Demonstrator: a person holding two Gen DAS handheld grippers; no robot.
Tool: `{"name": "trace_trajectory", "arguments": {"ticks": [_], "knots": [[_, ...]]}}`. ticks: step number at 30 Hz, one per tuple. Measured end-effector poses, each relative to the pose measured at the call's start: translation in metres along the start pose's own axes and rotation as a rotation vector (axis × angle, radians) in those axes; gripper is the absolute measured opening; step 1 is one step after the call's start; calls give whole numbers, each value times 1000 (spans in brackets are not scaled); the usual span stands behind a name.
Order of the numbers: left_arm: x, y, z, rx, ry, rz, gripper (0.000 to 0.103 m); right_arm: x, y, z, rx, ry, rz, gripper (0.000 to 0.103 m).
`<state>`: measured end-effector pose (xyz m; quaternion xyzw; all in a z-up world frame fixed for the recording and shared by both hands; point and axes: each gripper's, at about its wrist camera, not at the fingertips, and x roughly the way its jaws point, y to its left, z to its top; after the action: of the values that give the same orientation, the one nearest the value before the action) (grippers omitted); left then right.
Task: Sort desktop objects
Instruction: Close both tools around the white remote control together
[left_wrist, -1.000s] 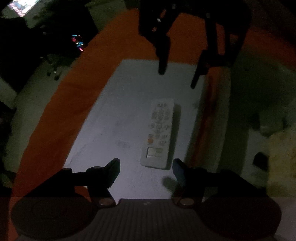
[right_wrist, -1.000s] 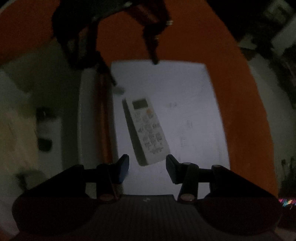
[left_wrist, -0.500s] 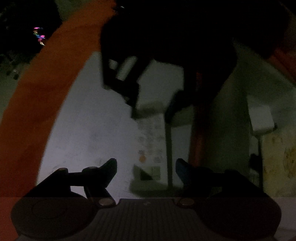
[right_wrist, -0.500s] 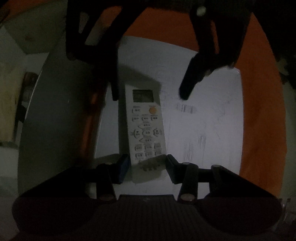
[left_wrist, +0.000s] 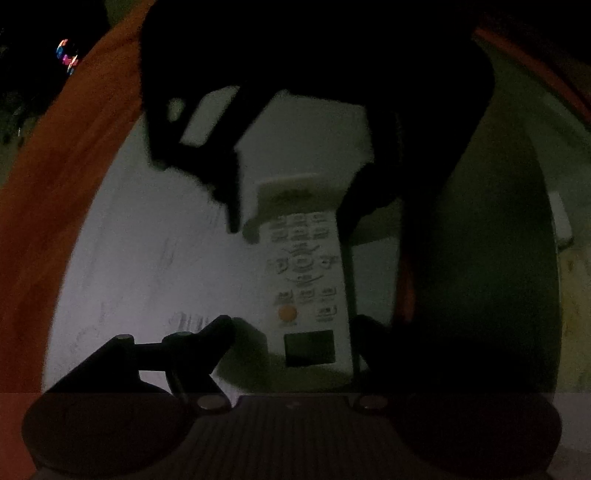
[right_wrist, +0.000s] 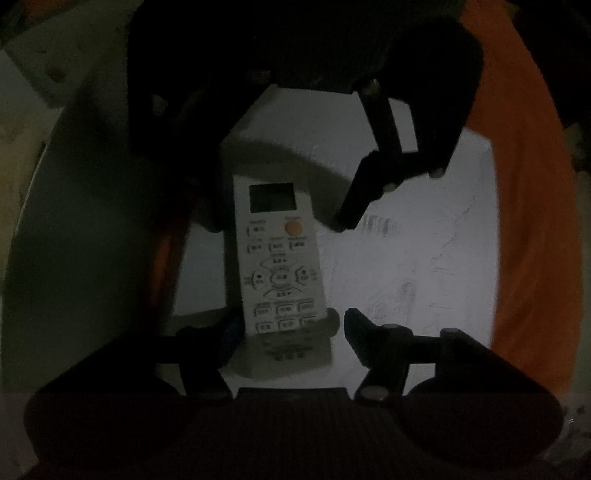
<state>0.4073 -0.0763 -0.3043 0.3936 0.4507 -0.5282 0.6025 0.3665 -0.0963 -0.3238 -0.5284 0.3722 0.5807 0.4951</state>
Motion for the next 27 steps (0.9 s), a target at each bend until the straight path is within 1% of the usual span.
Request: {"name": "trace_trajectory", "arguments": {"ticks": [1, 2, 3, 9, 15, 21, 25, 26, 27], "knots": [[0, -1, -2, -2, -4, 0, 65, 1, 1, -2, -1, -1, 14, 57], [0, -2, -4, -5, -7, 1, 56, 0, 3, -3, -4, 0, 20, 55], [0, -3, -6, -7, -11, 1, 41, 0, 5, -4, -8, 1, 24, 49], [0, -9, -17, -22, -33, 4, 41, -4, 15, -10, -11, 15, 6, 49], [-3, -25, -20, -15, -29, 26, 41, -11, 24, -18, -4, 15, -11, 49], [-23, -28, -24, -5, -20, 54, 41, -28, 32, -22, -14, 19, -41, 49], [-37, -39, -16, -9, -32, 77, 41, -45, 39, -25, -20, 22, -62, 49], [-41, -42, -17, -9, -33, 85, 41, -51, 42, -24, -21, 18, -71, 49], [-45, -44, -18, -9, -34, 91, 41, -50, 43, -17, -25, 17, -79, 49]]}}
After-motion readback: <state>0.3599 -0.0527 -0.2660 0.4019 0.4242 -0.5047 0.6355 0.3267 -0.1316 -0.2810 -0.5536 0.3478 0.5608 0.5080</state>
